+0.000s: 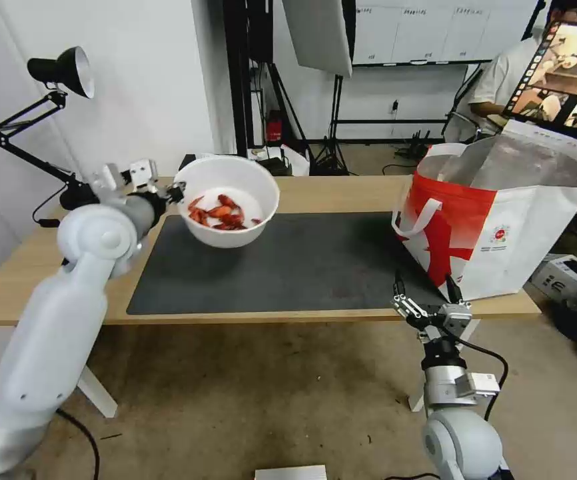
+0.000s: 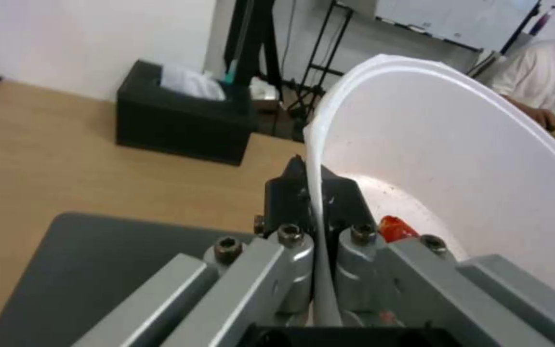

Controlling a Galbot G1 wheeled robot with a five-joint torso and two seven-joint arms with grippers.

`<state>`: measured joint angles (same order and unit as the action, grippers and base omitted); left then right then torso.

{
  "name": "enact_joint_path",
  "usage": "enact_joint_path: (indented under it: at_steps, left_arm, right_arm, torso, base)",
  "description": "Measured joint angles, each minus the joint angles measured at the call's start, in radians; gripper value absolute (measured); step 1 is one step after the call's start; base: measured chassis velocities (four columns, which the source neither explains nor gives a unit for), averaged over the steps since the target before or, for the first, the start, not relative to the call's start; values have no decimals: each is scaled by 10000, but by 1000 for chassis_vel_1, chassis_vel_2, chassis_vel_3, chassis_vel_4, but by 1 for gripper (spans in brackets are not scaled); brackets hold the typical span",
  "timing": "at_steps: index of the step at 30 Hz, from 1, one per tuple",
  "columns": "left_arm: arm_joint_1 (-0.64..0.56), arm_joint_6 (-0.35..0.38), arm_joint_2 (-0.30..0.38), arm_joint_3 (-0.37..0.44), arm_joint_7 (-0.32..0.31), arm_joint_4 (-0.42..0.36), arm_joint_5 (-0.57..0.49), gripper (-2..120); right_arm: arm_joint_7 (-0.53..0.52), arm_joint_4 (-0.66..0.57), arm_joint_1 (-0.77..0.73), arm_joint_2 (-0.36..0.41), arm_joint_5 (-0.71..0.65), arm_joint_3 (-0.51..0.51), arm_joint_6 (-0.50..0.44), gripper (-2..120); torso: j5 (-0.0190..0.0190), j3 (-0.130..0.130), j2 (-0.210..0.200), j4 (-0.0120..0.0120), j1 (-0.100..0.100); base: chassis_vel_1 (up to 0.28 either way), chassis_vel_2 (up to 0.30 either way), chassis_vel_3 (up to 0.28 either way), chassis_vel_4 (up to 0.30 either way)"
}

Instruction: Pick up the trash from the table and place it into the takeout bag.

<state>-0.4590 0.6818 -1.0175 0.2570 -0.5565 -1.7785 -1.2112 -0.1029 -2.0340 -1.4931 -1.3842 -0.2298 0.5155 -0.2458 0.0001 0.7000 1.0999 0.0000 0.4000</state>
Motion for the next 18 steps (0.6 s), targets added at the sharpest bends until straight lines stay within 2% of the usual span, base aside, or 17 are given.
enact_joint_path:
  at_steps: [8, 10, 18]
  left_arm:
    - [1383, -56, -509, -787, 184, 834, -145, 0]
    - [1902, -249, -816, -1202, 511, 1342, -159, 0]
    - [2881, -530, -1838, -1999, 746, 2463, 14, 0]
  right_arm:
    - [181, -114, -200, 25, -2, 79, -53, 100]
    - [224, -175, -286, 23, -2, 102, -66, 100]
    - [265, -314, -459, -31, 23, 244, -88, 100]
  torso:
    - [2, 0, 1, -1, 0]
    - [1, 0, 1, 0, 0]
    - [1, 0, 1, -2, 0]
  base:
    - [0, 0, 0, 0]
    - [0, 0, 0, 0]
    - [0, 0, 0, 0]
